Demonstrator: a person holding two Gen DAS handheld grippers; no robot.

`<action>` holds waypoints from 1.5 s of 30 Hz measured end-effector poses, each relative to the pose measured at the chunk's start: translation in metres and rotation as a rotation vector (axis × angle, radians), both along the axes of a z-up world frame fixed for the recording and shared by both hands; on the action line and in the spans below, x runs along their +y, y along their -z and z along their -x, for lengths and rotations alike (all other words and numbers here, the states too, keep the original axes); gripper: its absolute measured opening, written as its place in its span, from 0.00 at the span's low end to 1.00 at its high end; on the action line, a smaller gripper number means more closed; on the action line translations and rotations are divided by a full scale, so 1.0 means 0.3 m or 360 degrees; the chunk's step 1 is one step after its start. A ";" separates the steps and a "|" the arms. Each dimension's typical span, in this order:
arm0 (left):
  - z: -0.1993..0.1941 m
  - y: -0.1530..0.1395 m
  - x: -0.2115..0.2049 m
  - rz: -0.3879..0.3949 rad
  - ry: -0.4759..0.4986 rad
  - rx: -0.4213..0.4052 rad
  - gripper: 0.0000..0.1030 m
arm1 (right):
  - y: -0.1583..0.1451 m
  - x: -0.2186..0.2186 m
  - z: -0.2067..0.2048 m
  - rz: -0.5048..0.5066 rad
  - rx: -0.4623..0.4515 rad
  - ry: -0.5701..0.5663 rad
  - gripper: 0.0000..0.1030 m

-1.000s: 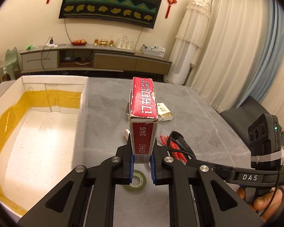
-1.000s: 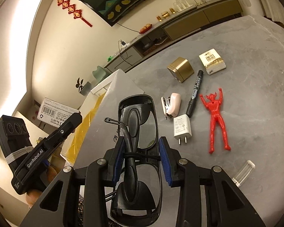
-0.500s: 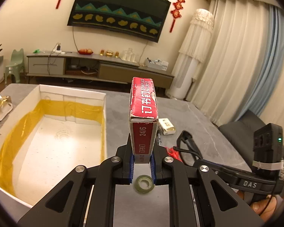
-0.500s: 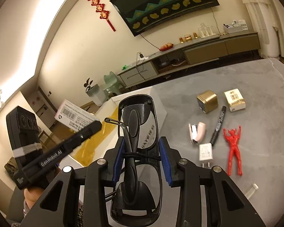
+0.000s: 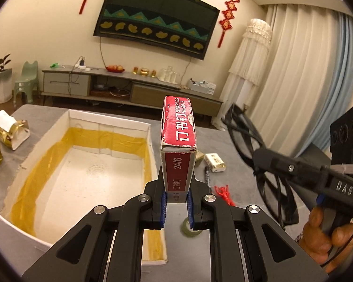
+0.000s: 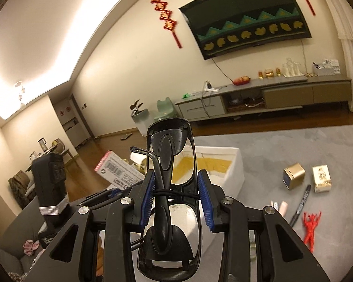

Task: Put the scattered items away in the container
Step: 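Carry the sunglasses and staple box in both grippers over the white cardboard box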

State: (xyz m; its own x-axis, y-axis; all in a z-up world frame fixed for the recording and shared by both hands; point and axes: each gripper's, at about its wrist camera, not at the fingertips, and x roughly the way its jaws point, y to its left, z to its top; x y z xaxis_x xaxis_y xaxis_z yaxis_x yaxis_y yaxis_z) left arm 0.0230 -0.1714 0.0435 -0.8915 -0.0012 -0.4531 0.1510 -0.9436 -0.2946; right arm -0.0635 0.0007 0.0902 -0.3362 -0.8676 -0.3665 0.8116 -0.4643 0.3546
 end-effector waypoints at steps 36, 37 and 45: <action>0.230 -0.090 -0.368 0.0103 -0.0315 -0.0196 0.14 | 0.123 -0.489 0.436 -0.0477 -0.0125 -0.0110 0.37; 0.232 -0.093 -0.374 0.0100 -0.0328 -0.0194 0.14 | 0.149 -0.502 0.448 -0.0510 -0.0147 -0.0127 0.37; 0.302 -0.003 -0.402 0.0108 -0.0375 -0.0371 0.14 | 0.229 -0.513 0.540 -0.0443 -0.0423 -0.0250 0.37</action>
